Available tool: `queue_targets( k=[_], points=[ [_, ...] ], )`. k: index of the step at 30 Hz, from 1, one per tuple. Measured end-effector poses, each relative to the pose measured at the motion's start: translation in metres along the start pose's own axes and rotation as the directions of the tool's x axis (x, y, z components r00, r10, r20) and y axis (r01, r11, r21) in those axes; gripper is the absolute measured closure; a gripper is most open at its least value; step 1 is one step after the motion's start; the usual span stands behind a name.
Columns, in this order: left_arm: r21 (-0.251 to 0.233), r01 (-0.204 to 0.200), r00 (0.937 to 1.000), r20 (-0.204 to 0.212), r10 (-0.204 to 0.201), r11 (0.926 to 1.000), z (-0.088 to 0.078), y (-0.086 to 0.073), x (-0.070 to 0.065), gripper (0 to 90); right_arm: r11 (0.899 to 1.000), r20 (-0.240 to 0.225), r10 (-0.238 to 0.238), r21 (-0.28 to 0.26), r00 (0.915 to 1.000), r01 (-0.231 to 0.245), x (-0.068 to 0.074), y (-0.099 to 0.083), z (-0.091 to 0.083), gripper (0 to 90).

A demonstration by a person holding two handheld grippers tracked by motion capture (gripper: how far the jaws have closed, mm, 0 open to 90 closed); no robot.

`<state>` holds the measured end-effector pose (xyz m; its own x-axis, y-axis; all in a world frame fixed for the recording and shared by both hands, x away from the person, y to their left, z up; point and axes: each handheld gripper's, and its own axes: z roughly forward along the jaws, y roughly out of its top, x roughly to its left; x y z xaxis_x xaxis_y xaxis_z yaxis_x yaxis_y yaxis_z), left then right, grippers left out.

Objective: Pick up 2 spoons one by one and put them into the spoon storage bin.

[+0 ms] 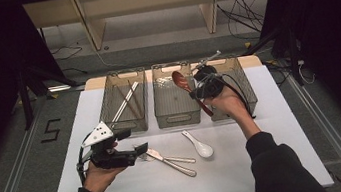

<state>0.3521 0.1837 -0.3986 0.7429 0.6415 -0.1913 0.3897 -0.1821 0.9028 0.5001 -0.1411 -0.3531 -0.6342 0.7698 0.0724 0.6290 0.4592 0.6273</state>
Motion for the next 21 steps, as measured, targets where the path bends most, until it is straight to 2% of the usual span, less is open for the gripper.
queue_targets(
  k=[9,21],
  points=[
    [-0.002,-0.005,1.0000,0.002,0.005,1.0000,0.000,0.000,0.000,15.6,1.000,0.007,-0.001,0.005,1.0000,0.001,0.005,0.025,0.013,82.2],
    [-0.001,-0.007,1.0000,0.004,0.007,1.0000,0.000,0.000,0.000,15.6,1.000,0.032,0.016,0.012,0.9994,-0.016,0.005,0.039,0.032,82.1]
  ],
)
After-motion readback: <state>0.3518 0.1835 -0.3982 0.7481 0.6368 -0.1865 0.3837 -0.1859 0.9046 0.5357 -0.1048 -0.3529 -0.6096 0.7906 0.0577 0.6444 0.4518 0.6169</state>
